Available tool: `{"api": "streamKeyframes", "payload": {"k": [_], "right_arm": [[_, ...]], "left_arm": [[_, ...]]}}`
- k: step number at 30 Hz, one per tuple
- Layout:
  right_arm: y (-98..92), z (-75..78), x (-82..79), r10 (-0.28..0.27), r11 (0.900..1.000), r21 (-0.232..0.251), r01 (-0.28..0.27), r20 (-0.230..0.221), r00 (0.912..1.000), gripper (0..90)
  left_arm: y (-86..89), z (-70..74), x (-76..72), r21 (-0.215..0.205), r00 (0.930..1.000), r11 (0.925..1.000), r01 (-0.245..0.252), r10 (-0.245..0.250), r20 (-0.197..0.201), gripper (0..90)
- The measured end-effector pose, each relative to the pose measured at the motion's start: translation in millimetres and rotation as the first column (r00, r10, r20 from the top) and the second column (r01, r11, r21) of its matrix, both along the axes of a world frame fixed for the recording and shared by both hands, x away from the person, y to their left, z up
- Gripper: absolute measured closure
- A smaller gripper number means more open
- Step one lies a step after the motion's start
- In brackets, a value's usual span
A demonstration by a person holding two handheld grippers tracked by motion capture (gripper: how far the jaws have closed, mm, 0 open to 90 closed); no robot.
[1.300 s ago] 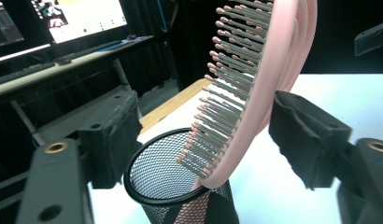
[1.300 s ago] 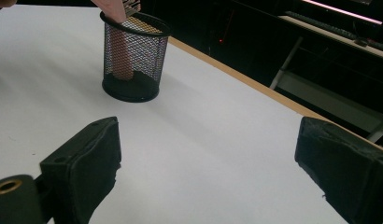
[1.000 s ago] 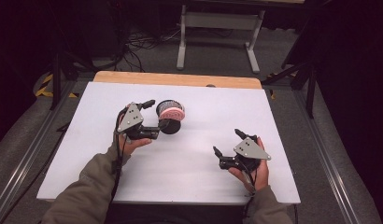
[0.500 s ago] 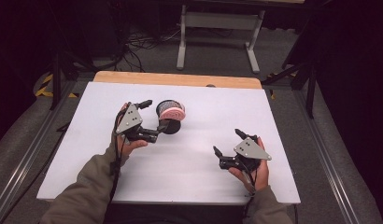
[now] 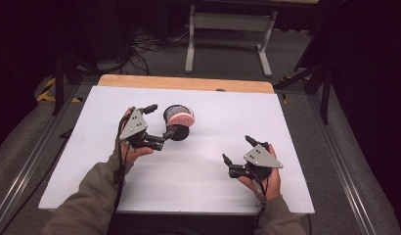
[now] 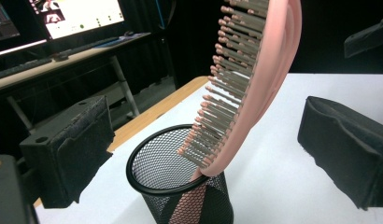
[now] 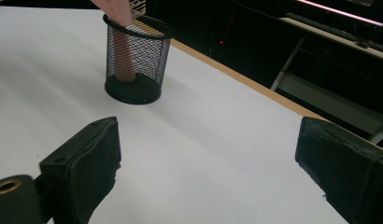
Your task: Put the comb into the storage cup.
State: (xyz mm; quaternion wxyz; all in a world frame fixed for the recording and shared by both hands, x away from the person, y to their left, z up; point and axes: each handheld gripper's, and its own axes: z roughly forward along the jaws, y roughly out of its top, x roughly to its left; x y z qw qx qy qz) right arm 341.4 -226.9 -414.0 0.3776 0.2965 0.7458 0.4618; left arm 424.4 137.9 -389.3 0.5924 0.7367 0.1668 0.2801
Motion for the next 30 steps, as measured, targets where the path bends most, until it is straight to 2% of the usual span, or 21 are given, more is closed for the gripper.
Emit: {"api": "streamKeyframes", "payload": {"k": [9, 17, 30], "right_arm": [[2.6, -0.9, -1.0, 0.003, 1.000, -0.005, -0.003, 0.009, 1.0000, 7.7], [1.5, -0.2, -1.7, -0.001, 1.000, -0.002, 0.001, 0.013, 0.9999, 7.8], [2.6, 0.6, -4.8, 0.007, 1.000, -0.001, -0.007, 0.018, 0.9998, 7.7]], "left_arm": [[3.8, 3.9, -4.7, 0.004, 0.9999, 0.9999, 0.012, -0.012, 0.001, 4.5], [6.5, 6.3, -10.6, 0.027, 0.9996, 0.9992, 0.029, -0.029, -0.001, 4.6], [14.8, 9.8, -20.3, 0.043, 0.9996, 0.9988, 0.025, -0.026, 0.011, 4.3]]}}
